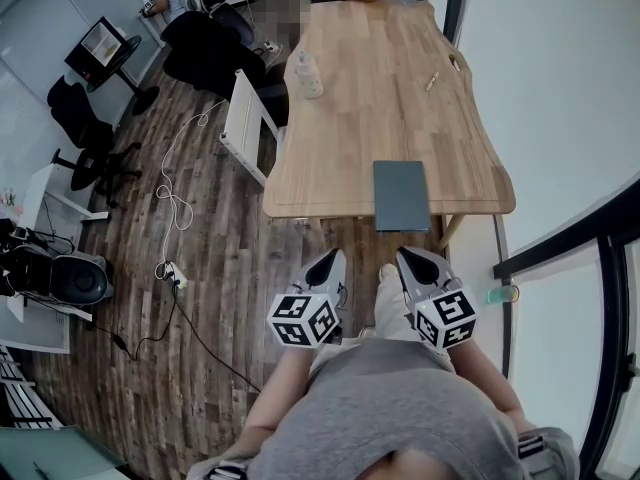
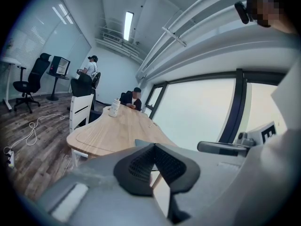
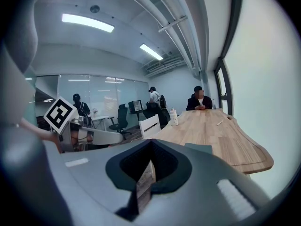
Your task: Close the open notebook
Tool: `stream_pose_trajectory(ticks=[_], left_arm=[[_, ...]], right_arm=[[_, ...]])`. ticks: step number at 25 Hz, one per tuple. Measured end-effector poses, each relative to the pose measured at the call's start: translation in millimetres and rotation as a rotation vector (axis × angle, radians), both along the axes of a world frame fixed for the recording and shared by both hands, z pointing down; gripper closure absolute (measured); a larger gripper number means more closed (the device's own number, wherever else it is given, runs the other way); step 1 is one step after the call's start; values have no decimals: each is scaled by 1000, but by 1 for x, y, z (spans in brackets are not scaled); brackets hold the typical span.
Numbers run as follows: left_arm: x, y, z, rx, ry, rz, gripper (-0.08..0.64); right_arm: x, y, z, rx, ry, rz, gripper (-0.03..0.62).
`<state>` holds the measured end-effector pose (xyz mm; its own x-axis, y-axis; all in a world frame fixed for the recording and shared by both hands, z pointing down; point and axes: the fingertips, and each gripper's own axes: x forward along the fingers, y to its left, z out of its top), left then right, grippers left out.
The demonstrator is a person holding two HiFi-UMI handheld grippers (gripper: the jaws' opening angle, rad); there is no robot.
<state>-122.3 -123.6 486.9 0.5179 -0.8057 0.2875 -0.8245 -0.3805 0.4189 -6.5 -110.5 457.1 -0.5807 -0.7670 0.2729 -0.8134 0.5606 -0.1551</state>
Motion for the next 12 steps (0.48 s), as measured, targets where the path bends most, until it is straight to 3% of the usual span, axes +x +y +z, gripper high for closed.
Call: stream_pose_trajectory(ticks=[12], left_arm=[[4,1,2,-7,2,10,558]], right_arm=[[-2,0,5,-10,9,-9,592]])
